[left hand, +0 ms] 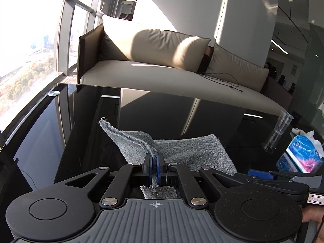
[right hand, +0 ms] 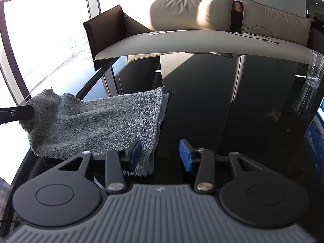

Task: Fold towel
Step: 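Lift the towel edge with the left tool and fold it over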

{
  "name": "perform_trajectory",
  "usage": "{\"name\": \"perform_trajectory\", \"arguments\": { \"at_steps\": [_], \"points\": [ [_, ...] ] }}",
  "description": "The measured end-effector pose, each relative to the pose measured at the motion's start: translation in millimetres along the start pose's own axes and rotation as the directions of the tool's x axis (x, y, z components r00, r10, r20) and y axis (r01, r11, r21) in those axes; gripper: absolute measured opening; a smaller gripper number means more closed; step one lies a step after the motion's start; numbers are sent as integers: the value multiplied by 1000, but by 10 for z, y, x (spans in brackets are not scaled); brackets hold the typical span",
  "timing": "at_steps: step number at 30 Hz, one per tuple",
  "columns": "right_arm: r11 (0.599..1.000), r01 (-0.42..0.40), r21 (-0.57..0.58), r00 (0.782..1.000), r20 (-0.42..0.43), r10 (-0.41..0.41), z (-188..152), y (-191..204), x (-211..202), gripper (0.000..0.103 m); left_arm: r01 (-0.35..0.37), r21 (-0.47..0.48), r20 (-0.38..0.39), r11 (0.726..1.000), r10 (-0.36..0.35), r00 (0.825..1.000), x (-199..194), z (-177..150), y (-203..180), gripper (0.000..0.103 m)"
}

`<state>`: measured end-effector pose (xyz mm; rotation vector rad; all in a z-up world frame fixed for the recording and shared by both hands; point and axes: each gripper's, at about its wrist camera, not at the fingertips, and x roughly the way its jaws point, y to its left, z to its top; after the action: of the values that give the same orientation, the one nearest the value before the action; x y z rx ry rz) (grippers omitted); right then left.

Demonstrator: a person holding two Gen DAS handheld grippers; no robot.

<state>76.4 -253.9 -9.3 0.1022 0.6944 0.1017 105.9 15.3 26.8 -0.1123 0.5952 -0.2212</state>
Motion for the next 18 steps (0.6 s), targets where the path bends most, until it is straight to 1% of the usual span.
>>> {"name": "perform_trajectory", "arguments": {
  "at_steps": [8,18],
  "points": [
    [1000,-2,8,1000,-4,2,9,-7,8,44,31,17,11,999,-31,999,32,2,-99,4],
    [999,0,43,1000,-3,0,51,-105,3,44,52,34,16,998,-52,998,80,16,-211,4]
  ]
}}
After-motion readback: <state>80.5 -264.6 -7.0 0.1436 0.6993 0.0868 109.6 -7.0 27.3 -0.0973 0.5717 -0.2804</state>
